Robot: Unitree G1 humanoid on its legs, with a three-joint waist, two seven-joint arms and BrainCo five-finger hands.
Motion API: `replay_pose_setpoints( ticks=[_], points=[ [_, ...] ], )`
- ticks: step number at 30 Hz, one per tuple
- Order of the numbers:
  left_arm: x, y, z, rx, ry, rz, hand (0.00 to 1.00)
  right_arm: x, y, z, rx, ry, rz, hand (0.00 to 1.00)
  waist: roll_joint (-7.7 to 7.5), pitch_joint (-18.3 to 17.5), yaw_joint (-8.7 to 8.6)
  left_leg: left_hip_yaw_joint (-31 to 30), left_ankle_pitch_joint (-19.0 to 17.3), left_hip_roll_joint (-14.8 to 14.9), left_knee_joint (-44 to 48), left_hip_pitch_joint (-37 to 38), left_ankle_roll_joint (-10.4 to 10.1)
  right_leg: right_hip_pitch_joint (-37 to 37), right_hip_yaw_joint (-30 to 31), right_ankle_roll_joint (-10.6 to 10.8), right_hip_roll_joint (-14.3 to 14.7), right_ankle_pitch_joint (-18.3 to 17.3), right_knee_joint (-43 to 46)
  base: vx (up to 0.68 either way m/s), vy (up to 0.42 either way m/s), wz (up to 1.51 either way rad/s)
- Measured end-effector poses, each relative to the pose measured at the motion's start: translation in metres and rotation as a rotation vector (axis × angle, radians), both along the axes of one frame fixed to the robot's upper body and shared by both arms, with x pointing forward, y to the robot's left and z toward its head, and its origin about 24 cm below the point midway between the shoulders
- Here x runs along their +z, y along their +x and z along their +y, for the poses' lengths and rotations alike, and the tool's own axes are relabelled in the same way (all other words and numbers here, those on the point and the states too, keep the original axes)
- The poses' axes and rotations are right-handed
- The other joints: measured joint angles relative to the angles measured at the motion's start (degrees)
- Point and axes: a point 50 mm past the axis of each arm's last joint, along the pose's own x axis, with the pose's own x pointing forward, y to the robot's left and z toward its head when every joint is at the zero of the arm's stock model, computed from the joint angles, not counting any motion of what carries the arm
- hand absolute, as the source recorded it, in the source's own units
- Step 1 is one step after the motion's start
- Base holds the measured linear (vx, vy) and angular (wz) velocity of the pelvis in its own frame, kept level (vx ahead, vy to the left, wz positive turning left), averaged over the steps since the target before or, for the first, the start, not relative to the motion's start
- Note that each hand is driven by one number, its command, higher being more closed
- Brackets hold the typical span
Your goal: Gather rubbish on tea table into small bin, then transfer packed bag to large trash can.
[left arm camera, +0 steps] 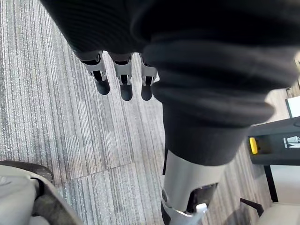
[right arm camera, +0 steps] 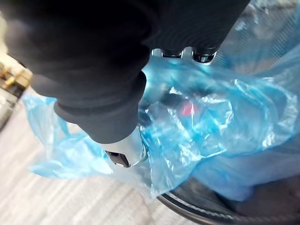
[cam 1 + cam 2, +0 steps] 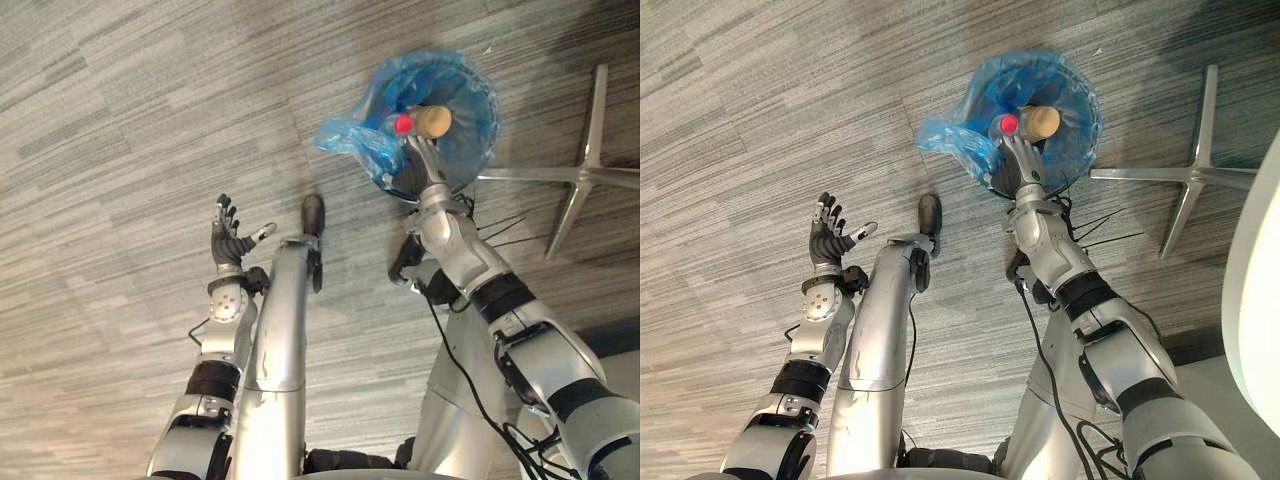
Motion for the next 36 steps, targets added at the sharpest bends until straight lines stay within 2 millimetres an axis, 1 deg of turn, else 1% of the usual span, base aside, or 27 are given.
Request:
replay_pose_setpoints(
  ticks=[1, 2, 3, 6, 7, 9, 11, 12, 13, 15, 16, 17, 18, 19, 20, 21, 24, 27, 28, 29, 30, 31, 32, 33, 34, 35, 36],
  points=[
    [-0.005, -0.003, -0.002, -0.002, -0.002, 0.016, 0.00, -0.001, -0.005, -0.001, 0.014, 0.050, -0.003, 1.00, -0.04, 0.0, -0.08, 0.0, 0.0, 0.0, -0.9, 1.6, -0.1, 1.7, -0.3, -0.1, 0.1, 0.1, -1.0, -0.04, 0.009, 0.02],
    [-0.014, -0.009, -0.001, 0.000, -0.001, 0.055, 0.00, -0.007, -0.010, -0.003, 0.025, 0.138, 0.019, 1.00, -0.05, 0.0, -0.20, -0.1, 0.2, 0.0, -2.7, 4.6, -0.5, 4.8, -0.9, -0.4, 0.2, 0.3, -2.6, -0.03, 0.002, 0.05],
    [-0.017, -0.011, -0.001, -0.008, 0.003, 0.069, 0.00, -0.011, -0.013, -0.004, 0.029, 0.176, 0.033, 1.00, -0.11, -0.1, -0.26, -0.1, 0.5, 0.0, -3.5, 5.9, -0.4, 6.1, -1.1, -0.4, 0.2, 0.3, -3.3, -0.02, -0.011, 0.09],
    [-0.040, -0.029, 0.000, -0.026, 0.027, 0.154, 0.00, -0.035, -0.029, -0.002, 0.069, 0.367, 0.114, 1.00, -0.95, -0.1, -0.34, 0.1, 1.7, 0.0, -8.8, 14.7, -0.6, 14.9, -2.5, -0.5, 0.5, 0.8, -8.0, 0.01, -0.030, 0.06],
    [-0.043, -0.033, 0.000, -0.029, 0.030, 0.167, 0.00, -0.039, -0.033, -0.001, 0.081, 0.398, 0.128, 1.00, -1.09, -0.1, -0.36, 0.3, 1.7, 0.1, -9.8, 16.5, -0.7, 16.7, -2.9, -0.8, 0.6, 1.0, -9.2, 0.05, -0.034, 0.01],
    [-0.060, -0.049, -0.003, -0.039, 0.018, 0.227, 0.00, -0.054, -0.049, 0.005, 0.139, 0.484, 0.186, 1.00, -2.07, -0.7, -0.63, 0.5, 2.2, 0.1, -14.4, 24.0, -1.1, 24.2, -3.9, -0.9, 0.9, 1.9, -13.5, 0.08, -0.025, 0.01],
    [-0.071, -0.062, -0.001, -0.047, 0.016, 0.270, 0.00, -0.065, -0.058, 0.010, 0.170, 0.537, 0.237, 1.00, -3.27, -1.6, -1.27, 0.7, 2.9, 0.1, -18.0, 29.6, -0.8, 29.9, -4.6, -0.4, 1.5, 2.5, -17.3, 0.10, -0.023, -0.01],
    [-0.079, -0.071, 0.000, -0.051, 0.017, 0.301, 0.00, -0.071, -0.065, 0.011, 0.178, 0.556, 0.260, 1.00, -4.32, -2.8, -1.24, 1.0, 3.3, 0.2, -20.6, 33.0, -0.7, 33.2, -4.9, -0.3, 1.9, 3.2, -20.0, 0.11, -0.025, -0.06],
    [-0.082, -0.075, 0.000, -0.051, 0.017, 0.315, 0.00, -0.074, -0.068, 0.012, 0.185, 0.565, 0.274, 1.00, -4.69, -3.2, -1.30, 1.1, 3.5, 0.2, -22.0, 34.7, -0.7, 34.9, -5.0, -0.2, 2.2, 3.5, -21.5, 0.13, -0.026, -0.09],
    [-0.093, -0.089, -0.001, -0.077, 0.022, 0.363, 0.00, -0.086, -0.080, 0.015, 0.226, 0.584, 0.322, 1.00, -5.24, -4.6, -1.31, 1.1, 4.8, 0.2, -27.8, 42.5, -0.6, 42.9, -5.6, 0.6, 3.3, 5.3, -27.9, 0.13, -0.010, -0.07],
    [-0.097, -0.094, -0.001, -0.081, 0.025, 0.381, 0.00, -0.091, -0.083, 0.017, 0.236, 0.579, 0.342, 1.00, -5.21, -6.0, -1.31, 1.1, 5.1, 0.3, -29.2, 43.7, -0.7, 44.2, -5.7, 0.8, 3.9, 5.9, -29.9, 0.14, 0.008, -0.12],
    [-0.105, -0.105, 0.000, -0.089, 0.033, 0.419, 0.00, -0.099, -0.088, 0.018, 0.254, 0.566, 0.376, 1.00, -5.05, -9.0, -1.33, 1.2, 5.6, 0.6, -32.4, 45.9, -1.1, 46.5, -5.9, 1.0, 4.9, 7.5, -34.1, 0.12, 0.011, -0.15],
    [-0.107, -0.109, 0.001, -0.094, 0.037, 0.433, 0.00, -0.102, -0.091, 0.020, 0.266, 0.562, 0.391, 1.00, -5.08, -10.2, -1.32, 1.5, 6.3, 0.8, -34.2, 47.3, -0.7, 47.9, -5.9, 1.3, 5.5, 8.3, -36.2, 0.17, 0.016, -0.21],
    [-0.112, -0.116, 0.003, -0.100, 0.048, 0.458, 0.00, -0.107, -0.095, 0.024, 0.290, 0.549, 0.420, 1.00, -5.09, -12.0, -1.30, 1.8, 7.1, 1.0, -37.7, 50.3, -1.0, 50.9, -5.8, 1.5, 6.6, 10.0, -40.7, 0.19, 0.029, -0.25],
    [-0.115, -0.122, 0.005, -0.104, 0.061, 0.477, 0.00, -0.111, -0.098, 0.026, 0.308, 0.540, 0.443, 1.00, -5.06, -13.4, -1.29, 2.0, 8.2, 1.0, -40.5, 53.3, -0.8, 53.8, -5.7, 1.7, 7.3, 11.5, -44.5, 0.24, 0.050, -0.27],
    [-0.118, -0.128, 0.008, -0.111, 0.074, 0.495, 0.00, -0.113, -0.101, 0.027, 0.327, 0.534, 0.453, 1.00, -5.00, -14.6, -1.29, 2.5, 8.7, 1.1, -42.5, 55.7, -0.9, 56.4, -5.5, 1.7, 7.9, 12.7, -47.5, 0.20, 0.053, -0.22],
    [-0.122, -0.137, 0.012, -0.126, 0.095, 0.523, 0.00, -0.113, -0.103, 0.034, 0.380, 0.502, 0.455, 1.00, -4.99, -16.6, -1.30, 3.4, 8.8, 1.0, -44.1, 59.0, -0.8, 59.0, -4.0, 1.9, 8.5, 13.5, -49.5, 0.11, 0.032, -0.25],
    [-0.121, -0.135, 0.013, -0.127, 0.104, 0.515, 0.00, -0.116, -0.099, 0.036, 0.373, 0.464, 0.467, 1.00, -4.81, -16.7, -1.37, 3.2, 8.9, 0.9, -43.2, 60.3, -0.6, 59.2, -0.7, 2.0, 8.6, 13.5, -46.9, 0.01, -0.001, -0.05],
    [-0.119, -0.133, 0.013, -0.130, 0.110, 0.506, 0.00, -0.119, -0.097, 0.036, 0.364, 0.459, 0.481, 1.00, -4.56, -16.7, -1.57, 2.6, 9.5, 1.2, -43.8, 61.0, 0.2, 59.0, 1.7, 1.4, 8.1, 10.1, -40.8, -0.06, -0.044, 0.34],
    [-0.118, -0.132, 0.012, -0.134, 0.111, 0.501, 0.00, -0.120, -0.097, 0.035, 0.359, 0.458, 0.483, 1.00, -4.57, -16.7, -1.64, 1.8, 9.5, 0.9, -43.9, 61.2, 0.2, 58.9, 2.3, 1.1, 7.6, 8.1, -36.5, -0.09, -0.081, 0.73],
    [-0.117, -0.132, 0.011, -0.141, 0.122, 0.496, 0.00, -0.120, -0.096, 0.034, 0.353, 0.459, 0.481, 1.00, -4.94, -17.0, -1.37, 0.1, 9.9, 0.1, -43.7, 61.0, -0.4, 60.2, 3.7, 2.3, 7.0, 6.1, -31.4, -0.08, -0.077, 0.72],
    [-0.116, -0.132, 0.012, -0.139, 0.127, 0.491, 0.00, -0.120, -0.096, 0.034, 0.351, 0.460, 0.477, 1.00, -5.20, -17.2, -1.06, -0.8, 10.2, -0.2, -43.7, 60.7, -0.9, 61.4, 4.2, 2.9, 6.8, 4.9, -31.7, -0.14, -0.163, 0.88],
    [-0.113, -0.132, 0.014, -0.141, 0.138, 0.477, 0.00, -0.115, -0.093, 0.036, 0.360, 0.458, 0.458, 1.00, -5.56, -17.5, -0.84, -2.7, 11.9, -1.0, -44.6, 59.6, -1.7, 62.7, 5.1, 3.7, 7.2, 2.4, -35.8, -0.14, -0.177, 0.71],
    [-0.109, -0.130, 0.012, -0.142, 0.136, 0.457, 0.00, -0.108, -0.089, 0.037, 0.372, 0.449, 0.435, 1.00, -5.16, -18.0, -0.71, -4.0, 13.8, -1.0, -46.3, 58.2, -2.4, 63.3, 4.7, 3.5, 8.0, 0.7, -39.8, -0.20, -0.237, 0.79],
    [-0.106, -0.128, 0.006, -0.143, 0.116, 0.434, 0.00, -0.099, -0.083, 0.033, 0.373, 0.425, 0.403, 1.00, -2.12, -18.5, -0.47, -6.2, 16.6, 0.5, -49.0, 56.3, -3.2, 62.7, 2.8, 2.8, 10.5, 2.0, -42.4, -0.25, -0.203, 0.69],
    [-0.099, -0.126, -0.001, -0.144, 0.097, 0.397, 0.00, -0.095, -0.078, 0.026, 0.362, 0.410, 0.384, 1.00, -0.29, -18.5, -0.43, -8.4, 18.8, 1.5, -52.2, 56.2, -3.6, 61.9, 1.1, 1.9, 12.3, 2.6, -42.4, -0.33, -0.241, 0.63],
    [-0.096, -0.127, -0.004, -0.143, 0.088, 0.379, 0.00, -0.093, -0.077, 0.023, 0.358, 0.404, 0.380, 1.00, 0.30, -18.6, -0.38, -9.3, 20.1, 2.0, -53.7, 56.4, -3.8, 61.5, 0.1, 1.4, 12.8, 2.7, -41.8, -0.35, -0.243, 0.57]
  ],
)
